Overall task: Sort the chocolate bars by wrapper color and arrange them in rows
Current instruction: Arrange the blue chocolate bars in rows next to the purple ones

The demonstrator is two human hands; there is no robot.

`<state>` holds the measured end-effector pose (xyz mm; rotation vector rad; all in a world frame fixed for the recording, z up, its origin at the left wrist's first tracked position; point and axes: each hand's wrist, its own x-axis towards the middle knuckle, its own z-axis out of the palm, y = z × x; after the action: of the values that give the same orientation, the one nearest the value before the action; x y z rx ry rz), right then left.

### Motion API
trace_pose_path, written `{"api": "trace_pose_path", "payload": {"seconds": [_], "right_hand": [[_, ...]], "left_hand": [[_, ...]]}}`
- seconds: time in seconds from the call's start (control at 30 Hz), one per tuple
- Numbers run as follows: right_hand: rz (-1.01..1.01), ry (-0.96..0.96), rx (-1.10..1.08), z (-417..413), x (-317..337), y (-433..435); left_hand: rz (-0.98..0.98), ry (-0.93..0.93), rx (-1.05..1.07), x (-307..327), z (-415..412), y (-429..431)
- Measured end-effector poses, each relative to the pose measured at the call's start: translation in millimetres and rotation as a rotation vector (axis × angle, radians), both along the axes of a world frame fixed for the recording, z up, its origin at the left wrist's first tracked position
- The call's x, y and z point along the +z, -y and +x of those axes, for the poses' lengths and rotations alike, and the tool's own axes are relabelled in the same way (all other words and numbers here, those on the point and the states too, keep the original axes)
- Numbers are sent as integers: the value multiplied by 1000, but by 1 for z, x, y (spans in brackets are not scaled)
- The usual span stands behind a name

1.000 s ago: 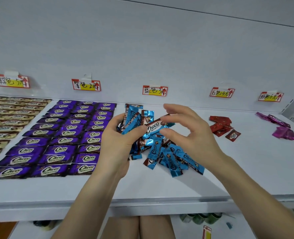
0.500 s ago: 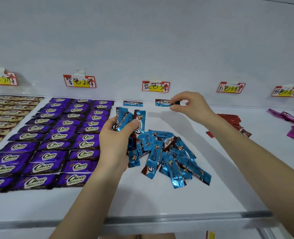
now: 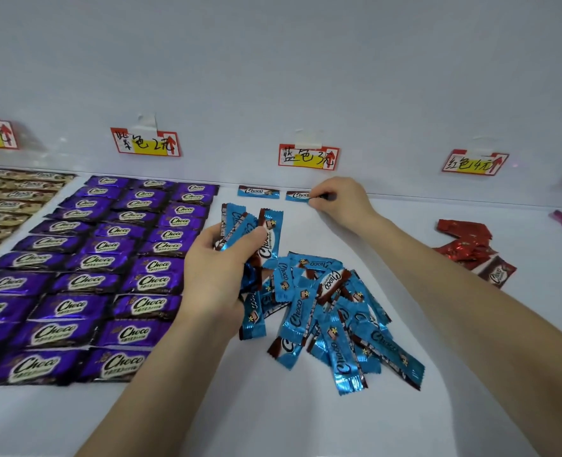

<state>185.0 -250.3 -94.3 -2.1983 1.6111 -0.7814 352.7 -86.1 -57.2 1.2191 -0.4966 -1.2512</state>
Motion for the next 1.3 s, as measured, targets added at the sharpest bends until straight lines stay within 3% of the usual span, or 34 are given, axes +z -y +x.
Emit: {"api": "trace_pose_path", "payload": {"seconds": [0.13,0.37,0.87,0.97,1.07,1.17,1.3], "right_hand": [[-106,-206,74,3,1,1],[-80,-289,133,18,1,-2],[-23,-296,106,20,2,-7],[-21,-14,76,24,27,-31],[248,473,176,30,63,-73],[330,515,290,30,78,-107],[376,798,103,27,72,-121]], "left_hand": [[0,-8,13,-1,1,1],[-12,0,15,-3,3,5],[-11,-19,-9,-2,3,5],[-46,-62,-40,0,3,3],[-79,-78,-94,2,3,-1],[-137,-94,-156,2,2,-4],[-209,-15,-128,3,-1,-6]]}}
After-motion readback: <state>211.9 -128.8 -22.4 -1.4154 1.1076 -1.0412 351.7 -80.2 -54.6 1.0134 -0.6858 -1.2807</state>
